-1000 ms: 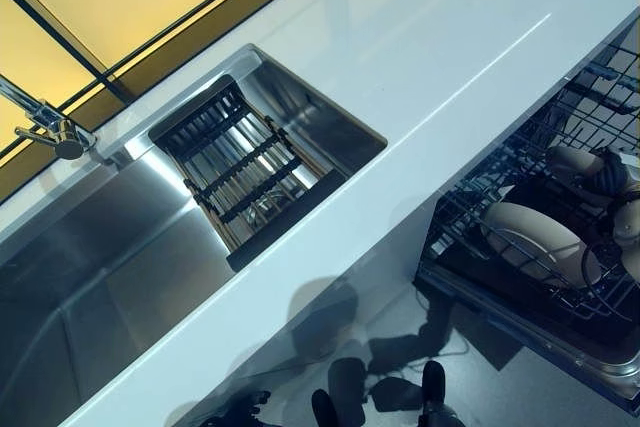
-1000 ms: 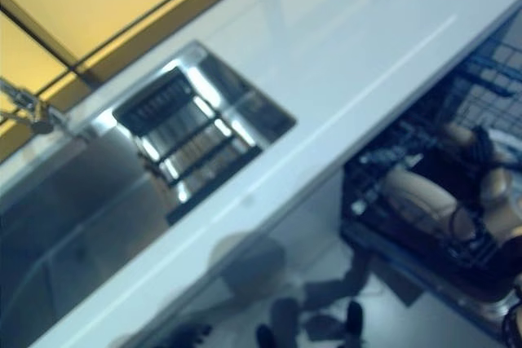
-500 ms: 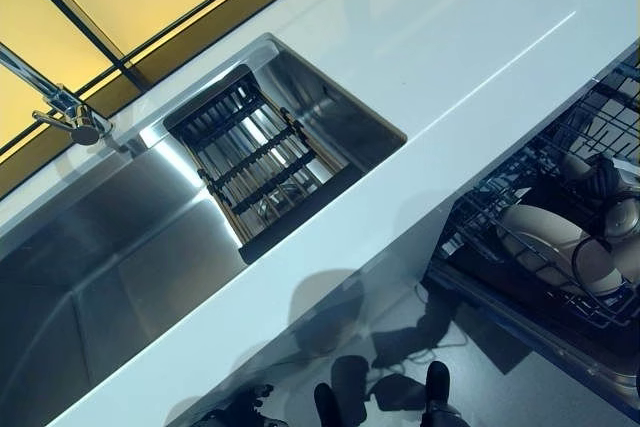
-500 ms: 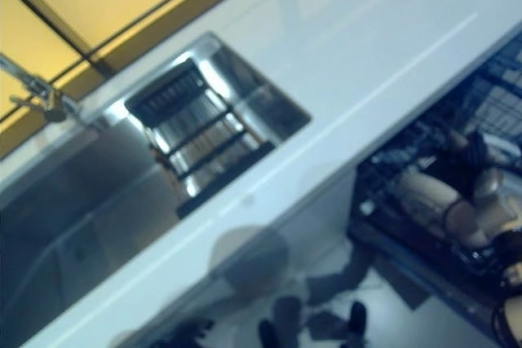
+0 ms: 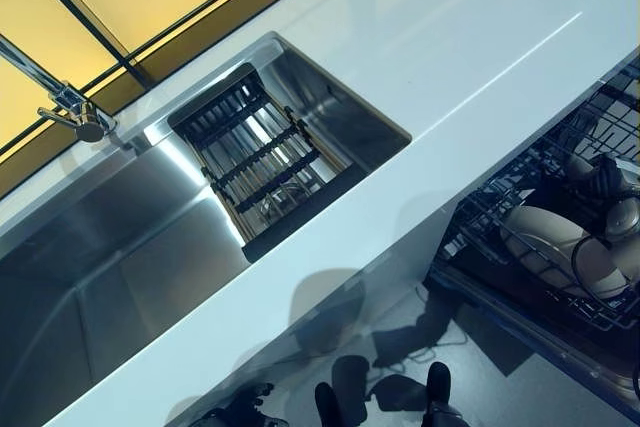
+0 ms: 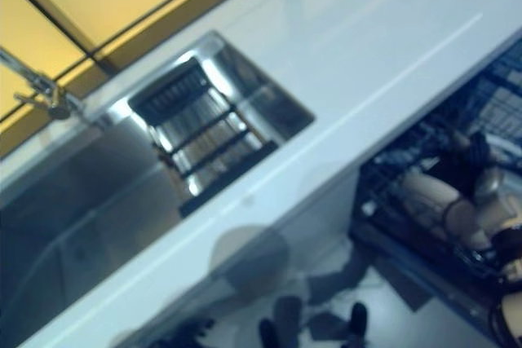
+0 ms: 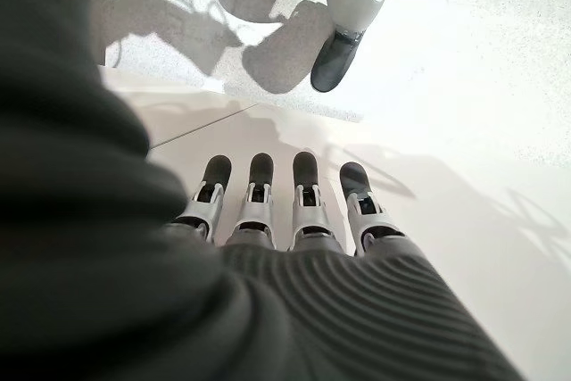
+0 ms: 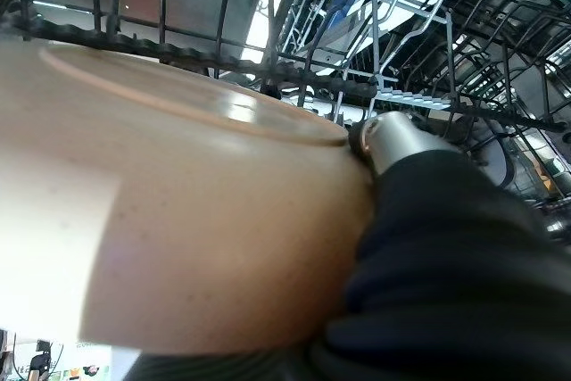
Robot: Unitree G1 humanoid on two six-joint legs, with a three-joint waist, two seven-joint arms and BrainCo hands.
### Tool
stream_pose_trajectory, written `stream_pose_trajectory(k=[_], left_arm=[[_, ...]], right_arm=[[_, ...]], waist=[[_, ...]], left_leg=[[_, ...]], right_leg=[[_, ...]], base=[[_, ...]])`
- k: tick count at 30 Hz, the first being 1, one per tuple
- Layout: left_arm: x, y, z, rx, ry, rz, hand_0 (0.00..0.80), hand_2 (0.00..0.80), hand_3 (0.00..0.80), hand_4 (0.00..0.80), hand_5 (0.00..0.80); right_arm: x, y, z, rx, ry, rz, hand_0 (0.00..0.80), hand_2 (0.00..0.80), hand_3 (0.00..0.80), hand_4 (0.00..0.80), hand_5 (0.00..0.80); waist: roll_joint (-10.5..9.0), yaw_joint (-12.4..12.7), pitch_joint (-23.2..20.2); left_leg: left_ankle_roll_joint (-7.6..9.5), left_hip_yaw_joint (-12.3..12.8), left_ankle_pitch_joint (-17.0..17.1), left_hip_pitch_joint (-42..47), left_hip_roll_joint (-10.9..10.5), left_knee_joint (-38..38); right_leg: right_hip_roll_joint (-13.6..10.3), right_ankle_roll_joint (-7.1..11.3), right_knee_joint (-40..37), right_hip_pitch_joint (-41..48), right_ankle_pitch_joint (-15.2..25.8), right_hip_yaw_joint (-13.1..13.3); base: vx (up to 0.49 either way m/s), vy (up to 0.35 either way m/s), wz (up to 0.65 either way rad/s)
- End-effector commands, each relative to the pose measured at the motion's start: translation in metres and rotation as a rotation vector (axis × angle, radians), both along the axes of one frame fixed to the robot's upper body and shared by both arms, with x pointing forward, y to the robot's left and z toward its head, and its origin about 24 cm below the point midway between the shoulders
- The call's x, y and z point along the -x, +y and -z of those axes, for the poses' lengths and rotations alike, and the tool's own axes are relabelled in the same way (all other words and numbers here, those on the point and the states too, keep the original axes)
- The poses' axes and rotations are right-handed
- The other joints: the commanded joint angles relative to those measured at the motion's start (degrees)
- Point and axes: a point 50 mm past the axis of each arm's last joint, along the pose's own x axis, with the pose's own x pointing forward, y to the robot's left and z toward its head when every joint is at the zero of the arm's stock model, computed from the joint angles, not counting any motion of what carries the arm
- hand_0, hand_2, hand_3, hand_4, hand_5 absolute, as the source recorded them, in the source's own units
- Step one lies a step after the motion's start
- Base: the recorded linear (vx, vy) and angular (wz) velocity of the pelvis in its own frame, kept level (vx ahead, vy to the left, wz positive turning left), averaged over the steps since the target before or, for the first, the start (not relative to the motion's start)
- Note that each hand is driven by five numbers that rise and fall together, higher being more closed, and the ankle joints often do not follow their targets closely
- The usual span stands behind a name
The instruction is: Take plates into dishwasher
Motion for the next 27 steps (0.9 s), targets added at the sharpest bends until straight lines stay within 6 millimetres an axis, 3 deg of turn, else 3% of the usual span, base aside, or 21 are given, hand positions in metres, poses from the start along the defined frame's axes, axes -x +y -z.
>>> stream_pose_trajectory(k=[1,26,27], left_arm=[[-0.008,0.018,-0.011,-0.049,-0.042,-0.006,0.0,0.0,0.0,0.0,0.0],[-0.014,0.029,-0.018,-0.075,-0.053,-0.024,0.0,0.0,0.0,0.0,0.0],[-0.014,0.03,-0.018,-0.077,-0.052,-0.024,0.0,0.0,0.0,0.0,0.0]], right_arm=[[-0.004,-0.001,-0.01,0.025,0.021,0.028,0.8,0.8,0.8,0.8,0.8],[0.005,-0.018,0.0,0.031,0.108,0.172,0.8,0.8,0.8,0.8,0.8],[0.006,-0.019,-0.001,0.033,0.108,0.175,0.747,0.747,0.747,0.747,0.747]], waist=[[-0.47,0.53,1.13],[-2.44,1.66,0.85],[-2.5,1.7,0.81]], left_leg=[[-2.0,-1.1,3.41,-6.71,1.77,0.42],[-1.42,-0.23,3.55,-6.57,2.04,-0.58],[-1.44,-0.21,3.58,-6.52,2.05,-0.63]], right_leg=[[-0.11,-0.29,13.36,0.27,-14.96,-0.3],[0.53,0.47,10.47,1.15,-12.99,-1.84],[0.53,0.5,10.34,1.26,-12.92,-1.88]], base=[[0.0,0.0,0.0],[0.0,0.0,0.0],[0.0,0.0,0.0]])
